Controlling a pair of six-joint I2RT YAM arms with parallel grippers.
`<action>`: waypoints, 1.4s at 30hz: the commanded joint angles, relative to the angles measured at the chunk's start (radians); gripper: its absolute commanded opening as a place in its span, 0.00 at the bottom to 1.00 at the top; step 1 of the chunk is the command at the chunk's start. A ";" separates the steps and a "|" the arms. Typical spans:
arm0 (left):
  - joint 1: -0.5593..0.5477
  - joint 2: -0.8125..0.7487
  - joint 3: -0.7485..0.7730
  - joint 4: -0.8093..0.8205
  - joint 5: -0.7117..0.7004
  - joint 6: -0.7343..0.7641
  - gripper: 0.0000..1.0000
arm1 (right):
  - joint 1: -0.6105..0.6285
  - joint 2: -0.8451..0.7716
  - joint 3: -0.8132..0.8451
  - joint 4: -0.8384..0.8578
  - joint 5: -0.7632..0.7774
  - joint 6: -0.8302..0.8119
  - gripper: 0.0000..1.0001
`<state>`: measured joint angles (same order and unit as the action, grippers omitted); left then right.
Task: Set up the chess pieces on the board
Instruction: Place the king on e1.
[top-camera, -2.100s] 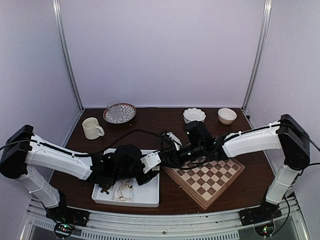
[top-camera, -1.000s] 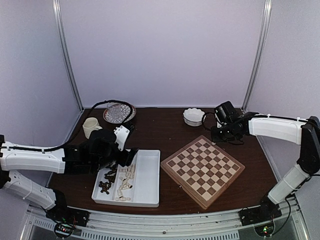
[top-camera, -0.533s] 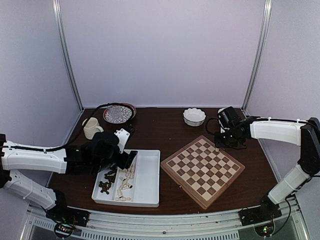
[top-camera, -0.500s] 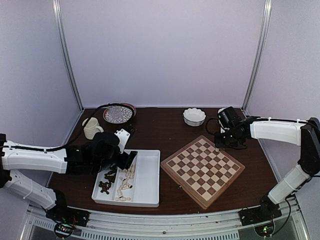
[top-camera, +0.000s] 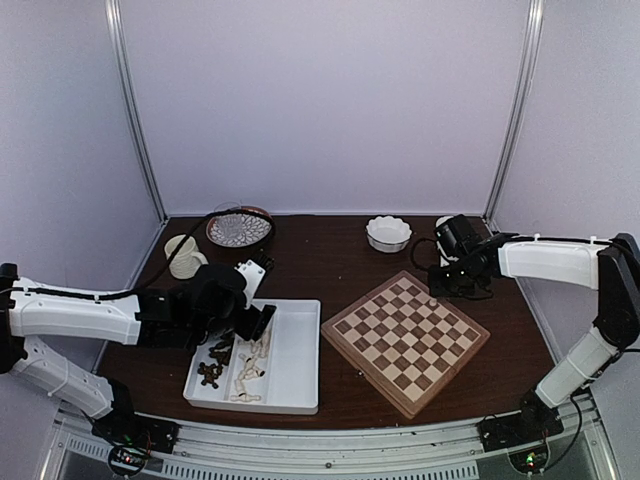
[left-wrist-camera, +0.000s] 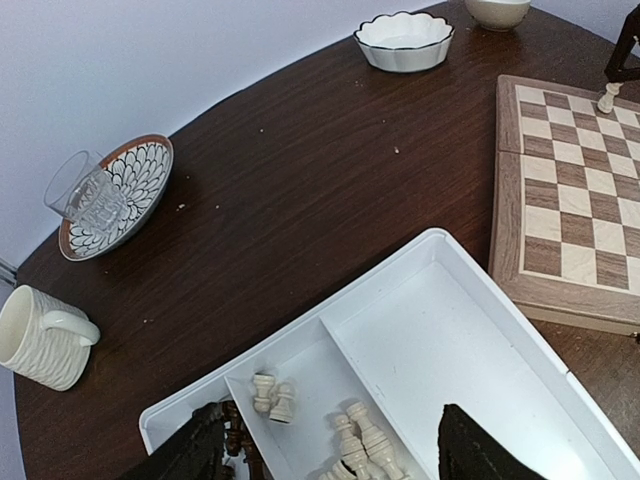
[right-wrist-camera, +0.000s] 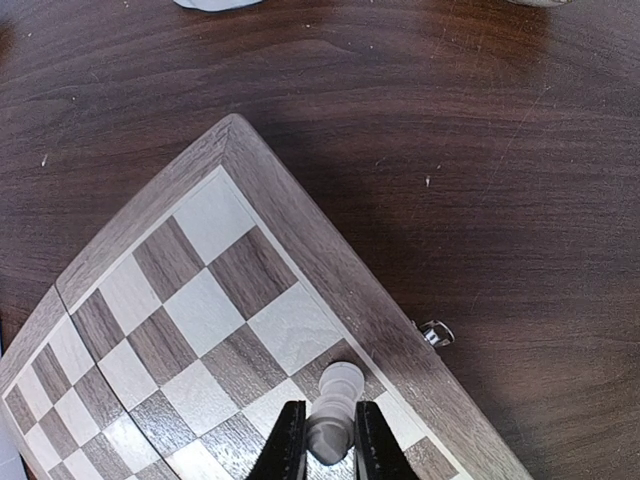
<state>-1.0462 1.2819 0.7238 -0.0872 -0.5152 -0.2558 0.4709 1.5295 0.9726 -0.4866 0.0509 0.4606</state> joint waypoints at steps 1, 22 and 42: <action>0.003 0.014 0.034 -0.003 0.009 -0.011 0.73 | -0.008 0.001 -0.005 -0.004 -0.004 0.013 0.12; 0.003 0.035 0.055 -0.035 0.008 -0.029 0.75 | -0.012 0.006 -0.001 -0.016 -0.019 0.017 0.22; 0.018 -0.004 0.061 -0.110 -0.028 -0.074 0.74 | 0.184 -0.319 -0.107 0.129 0.170 -0.132 0.53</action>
<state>-1.0458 1.2987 0.7483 -0.1497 -0.5179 -0.2901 0.5575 1.3094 0.9092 -0.4744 0.1509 0.4149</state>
